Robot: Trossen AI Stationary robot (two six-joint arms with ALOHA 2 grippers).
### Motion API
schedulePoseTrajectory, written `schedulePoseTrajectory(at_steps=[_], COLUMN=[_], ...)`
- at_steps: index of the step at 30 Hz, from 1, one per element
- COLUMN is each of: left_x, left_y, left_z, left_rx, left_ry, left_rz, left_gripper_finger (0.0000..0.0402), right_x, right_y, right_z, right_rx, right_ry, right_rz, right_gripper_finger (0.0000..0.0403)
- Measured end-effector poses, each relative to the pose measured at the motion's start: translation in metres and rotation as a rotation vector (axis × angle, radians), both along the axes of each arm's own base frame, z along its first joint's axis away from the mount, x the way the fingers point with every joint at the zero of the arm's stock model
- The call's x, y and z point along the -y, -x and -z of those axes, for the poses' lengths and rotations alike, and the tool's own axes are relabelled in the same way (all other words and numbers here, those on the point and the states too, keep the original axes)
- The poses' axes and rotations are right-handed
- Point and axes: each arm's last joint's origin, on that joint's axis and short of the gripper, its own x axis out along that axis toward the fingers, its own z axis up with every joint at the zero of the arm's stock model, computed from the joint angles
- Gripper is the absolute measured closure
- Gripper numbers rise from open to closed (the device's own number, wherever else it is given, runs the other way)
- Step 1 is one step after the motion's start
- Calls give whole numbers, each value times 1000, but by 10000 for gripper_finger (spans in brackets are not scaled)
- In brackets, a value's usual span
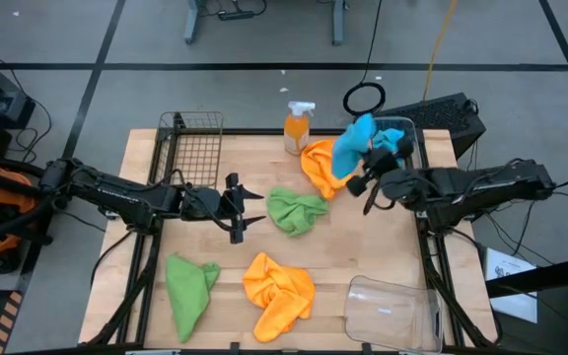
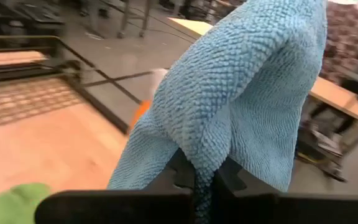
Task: Sort microfiber towel by color & place in baskets
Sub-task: Put the blue microfiber towel into the top transparent bin
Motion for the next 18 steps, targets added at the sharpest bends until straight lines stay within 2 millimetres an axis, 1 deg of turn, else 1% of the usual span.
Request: schedulePoseTrajectory(at_steps=[5, 13, 18], left_x=[0, 0, 0], left_y=[0, 0, 0], left_z=[0, 0, 0], left_rx=[0, -1, -1], left_ry=[0, 0, -1], left_rz=[0, 0, 0], left_gripper_finger=[141, 141, 141], right_x=[23, 54, 68], right_y=[15, 33, 42], right_z=[2, 23, 30], right_rx=[-51, -197, -255], right_ry=[-18, -114, -164], right_rz=[121, 326, 426], right_gripper_finger=[401, 401, 401])
